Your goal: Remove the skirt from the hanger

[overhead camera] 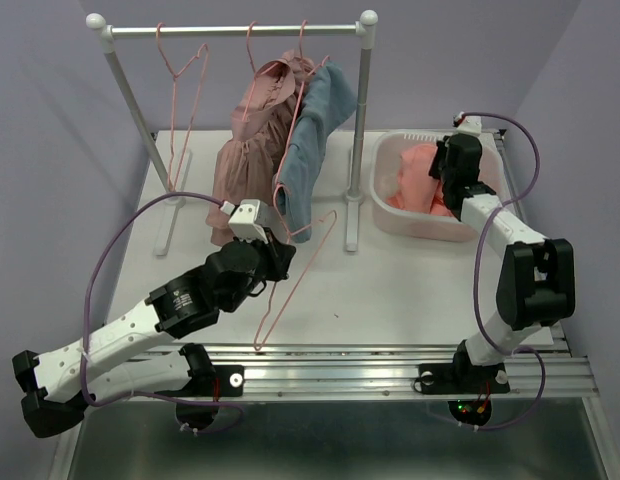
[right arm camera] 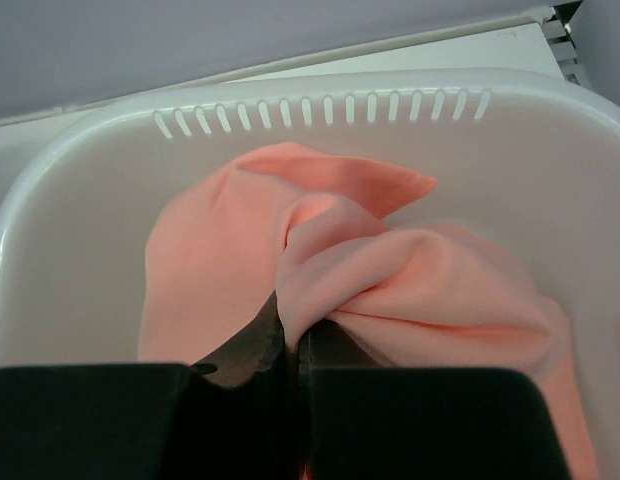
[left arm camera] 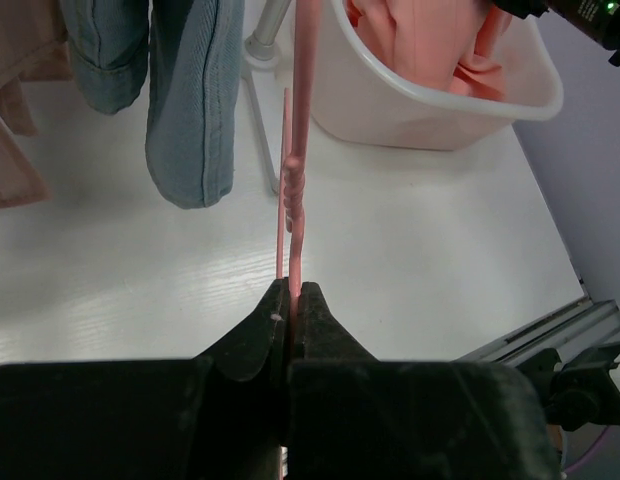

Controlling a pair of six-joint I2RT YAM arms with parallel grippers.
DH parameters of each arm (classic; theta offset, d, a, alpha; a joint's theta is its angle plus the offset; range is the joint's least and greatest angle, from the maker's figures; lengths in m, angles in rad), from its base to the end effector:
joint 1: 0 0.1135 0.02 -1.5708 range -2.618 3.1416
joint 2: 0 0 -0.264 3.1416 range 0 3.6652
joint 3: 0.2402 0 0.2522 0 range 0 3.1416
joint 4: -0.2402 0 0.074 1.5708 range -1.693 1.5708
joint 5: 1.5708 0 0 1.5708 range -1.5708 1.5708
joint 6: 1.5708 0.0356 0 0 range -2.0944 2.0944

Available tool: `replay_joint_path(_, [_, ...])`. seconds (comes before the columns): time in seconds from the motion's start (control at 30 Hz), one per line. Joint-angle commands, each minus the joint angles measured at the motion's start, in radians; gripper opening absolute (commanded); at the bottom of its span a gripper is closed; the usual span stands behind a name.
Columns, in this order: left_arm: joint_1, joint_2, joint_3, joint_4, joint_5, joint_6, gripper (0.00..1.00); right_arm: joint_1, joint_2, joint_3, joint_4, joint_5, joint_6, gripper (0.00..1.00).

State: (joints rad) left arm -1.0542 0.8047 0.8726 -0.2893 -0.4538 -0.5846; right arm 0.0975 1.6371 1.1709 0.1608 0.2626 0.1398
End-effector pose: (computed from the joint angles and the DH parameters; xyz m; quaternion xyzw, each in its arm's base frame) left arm 0.1028 -0.1494 0.3569 0.0404 0.7727 -0.3248 0.5439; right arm 0.3857 0.0284 0.2878 0.0943 0.7977 -0.0354 0.5946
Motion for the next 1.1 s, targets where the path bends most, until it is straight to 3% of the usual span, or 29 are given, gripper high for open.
replay_joint_path(0.0, [-0.004, -0.001, 0.059, 0.061, -0.01, 0.02, 0.0, -0.005, -0.054, 0.012, 0.089, 0.004, 0.017, 0.01])
replay_joint_path(0.03, [-0.003, 0.002, 0.059, 0.064, -0.008, 0.02, 0.0, -0.005, -0.06, 0.015, 0.074, 0.0, 0.015, 0.07])
replay_joint_path(0.07, [-0.004, 0.005, 0.06, 0.071, -0.003, 0.022, 0.0, -0.005, -0.077, 0.024, 0.056, -0.002, 0.012, 0.21])
replay_joint_path(0.1, [-0.004, 0.013, 0.063, 0.075, -0.002, 0.022, 0.0, -0.005, -0.083, 0.05, 0.033, -0.002, 0.003, 0.45])
replay_joint_path(0.13, [-0.004, 0.016, 0.066, 0.081, 0.004, 0.022, 0.0, -0.005, -0.091, 0.062, -0.013, -0.006, 0.003, 0.84])
replay_joint_path(0.17, [-0.004, 0.021, 0.068, 0.085, 0.009, 0.022, 0.0, -0.005, -0.109, 0.073, -0.033, -0.005, 0.007, 1.0])
replay_joint_path(0.67, [-0.024, 0.102, 0.134, 0.076, -0.003, 0.055, 0.0, -0.005, -0.426, 0.073, -0.45, 0.018, 0.216, 1.0])
replay_joint_path(0.87, [-0.047, 0.149, 0.178, 0.065, -0.072, 0.078, 0.0, -0.005, -0.549, -0.031, -0.561, -0.02, 0.277, 1.0])
replay_joint_path(1.07, [-0.05, 0.232, 0.317, 0.044, -0.157, 0.126, 0.0, -0.005, -0.666, -0.123, -0.629, -0.077, 0.3, 1.0])
